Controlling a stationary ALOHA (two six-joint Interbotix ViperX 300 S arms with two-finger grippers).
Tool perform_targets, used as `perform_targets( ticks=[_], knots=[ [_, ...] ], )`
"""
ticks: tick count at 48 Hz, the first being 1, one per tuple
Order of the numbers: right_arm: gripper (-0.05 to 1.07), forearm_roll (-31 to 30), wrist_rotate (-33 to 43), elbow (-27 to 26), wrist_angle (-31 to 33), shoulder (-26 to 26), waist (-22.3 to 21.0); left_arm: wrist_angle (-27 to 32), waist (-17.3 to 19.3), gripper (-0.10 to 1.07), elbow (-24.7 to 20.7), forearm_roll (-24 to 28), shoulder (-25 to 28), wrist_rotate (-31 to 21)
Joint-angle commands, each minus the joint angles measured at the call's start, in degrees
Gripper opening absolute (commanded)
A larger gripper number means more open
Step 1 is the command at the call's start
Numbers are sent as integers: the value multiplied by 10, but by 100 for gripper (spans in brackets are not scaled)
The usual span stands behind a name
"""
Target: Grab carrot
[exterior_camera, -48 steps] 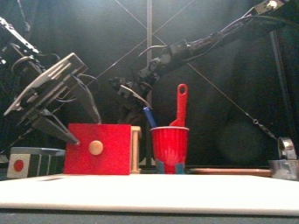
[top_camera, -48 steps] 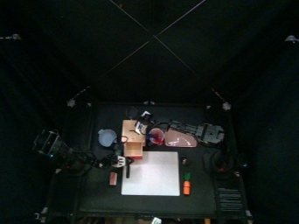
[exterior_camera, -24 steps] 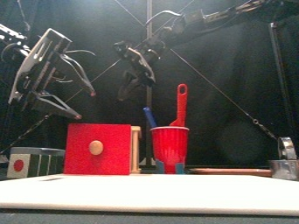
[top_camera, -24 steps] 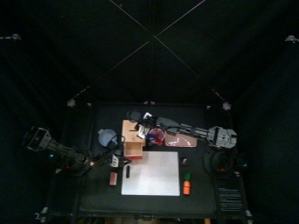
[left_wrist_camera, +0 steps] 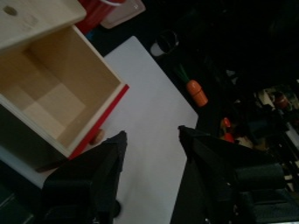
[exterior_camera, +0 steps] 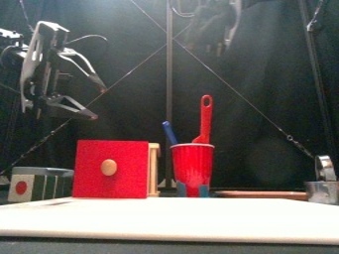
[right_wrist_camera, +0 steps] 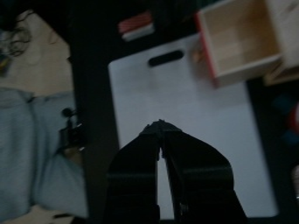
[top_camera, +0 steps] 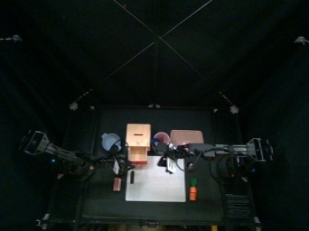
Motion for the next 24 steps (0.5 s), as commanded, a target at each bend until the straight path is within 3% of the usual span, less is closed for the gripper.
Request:
perform_targets(
  ticks=[1,12,24],
  knots=[
    [7,39,34,52,-23,-40,19,-2,11,87,-6,7,-3,3],
    [24,53,149,143,-41,-100,90,-2,18,87,-5,7,-7,1],
    [43,36,350,220,-54,-130,172,-2,25,87,-6,6,-8,1]
  ],
)
